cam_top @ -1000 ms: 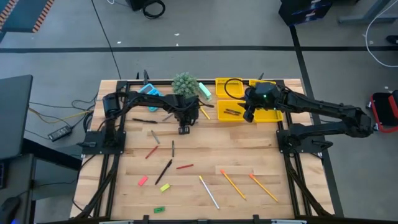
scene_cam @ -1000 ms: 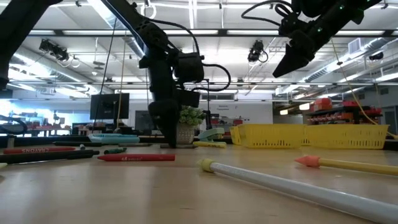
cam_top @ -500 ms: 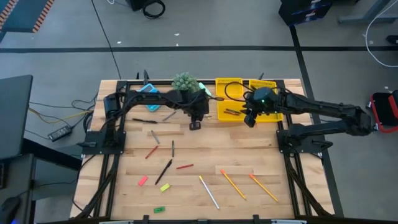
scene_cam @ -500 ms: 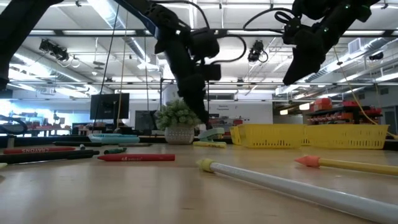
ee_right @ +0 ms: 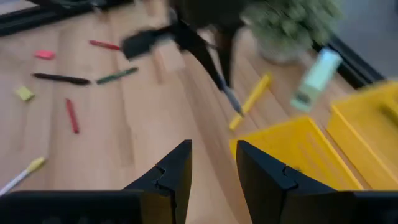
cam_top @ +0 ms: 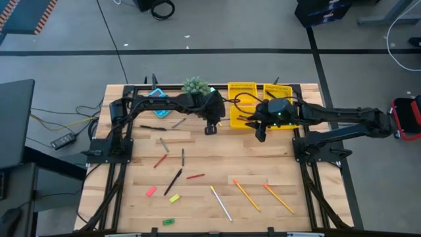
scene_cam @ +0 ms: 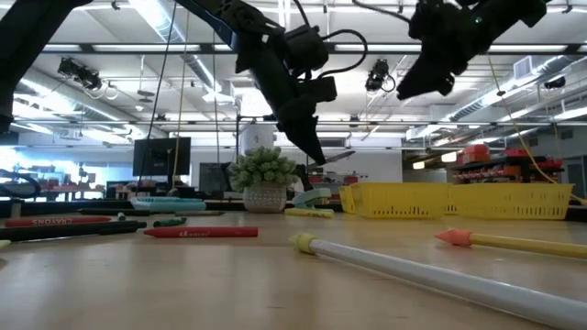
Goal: Sort crayons/erasers/pens/pencils in bins
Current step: Put the middle gray crayon into the bottom left yellow bin
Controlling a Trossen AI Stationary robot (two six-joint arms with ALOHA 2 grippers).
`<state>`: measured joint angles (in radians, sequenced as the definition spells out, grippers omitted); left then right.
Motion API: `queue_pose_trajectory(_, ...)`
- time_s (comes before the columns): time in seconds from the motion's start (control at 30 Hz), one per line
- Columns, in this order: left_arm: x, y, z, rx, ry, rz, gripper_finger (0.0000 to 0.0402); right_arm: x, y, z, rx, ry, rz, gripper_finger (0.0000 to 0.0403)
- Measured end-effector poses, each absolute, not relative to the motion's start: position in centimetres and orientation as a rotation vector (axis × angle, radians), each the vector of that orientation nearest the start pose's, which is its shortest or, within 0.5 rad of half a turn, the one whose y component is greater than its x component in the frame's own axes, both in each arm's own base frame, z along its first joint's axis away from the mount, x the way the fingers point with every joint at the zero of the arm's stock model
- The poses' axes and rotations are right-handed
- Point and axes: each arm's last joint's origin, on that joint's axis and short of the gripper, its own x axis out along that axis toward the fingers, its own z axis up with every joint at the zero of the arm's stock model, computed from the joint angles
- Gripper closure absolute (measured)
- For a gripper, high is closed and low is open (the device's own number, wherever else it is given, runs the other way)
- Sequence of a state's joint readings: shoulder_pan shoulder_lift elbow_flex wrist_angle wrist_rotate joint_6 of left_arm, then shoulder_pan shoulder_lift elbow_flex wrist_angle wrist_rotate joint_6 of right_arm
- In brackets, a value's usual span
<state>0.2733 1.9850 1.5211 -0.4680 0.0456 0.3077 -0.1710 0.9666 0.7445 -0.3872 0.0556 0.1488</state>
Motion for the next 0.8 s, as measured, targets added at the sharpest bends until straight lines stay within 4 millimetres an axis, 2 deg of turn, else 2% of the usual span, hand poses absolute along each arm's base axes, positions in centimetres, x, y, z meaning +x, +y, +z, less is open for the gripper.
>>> queue_pose_trajectory(0.13,42.2,11.1,21.7,0.163,0.852,0.071,0.0363,20.8,-3.3,25.8,0.074,0.673,-0.279,0.0272)
queue_pose_trajectory(0.27,42.5,11.1,22.0,0.176,0.814,0.073,0.0377,21.3,-3.7,24.8,0.085,0.733,-0.324,0.0269)
queue_pose_trajectory(0.4,42.4,11.1,21.9,0.184,0.829,0.068,0.0376,21.5,-3.8,24.7,0.105,0.732,-0.332,0.0248)
queue_pose_trajectory(0.63,43.0,10.3,22.4,0.204,0.766,0.058,0.0363,22.1,-4.0,25.1,0.005,0.677,-0.341,0.0198)
queue_pose_trajectory(0.8,43.5,9.3,22.7,0.22,0.722,0.042,0.0375,22.6,-4.2,24.4,-0.031,0.705,-0.33,0.019)
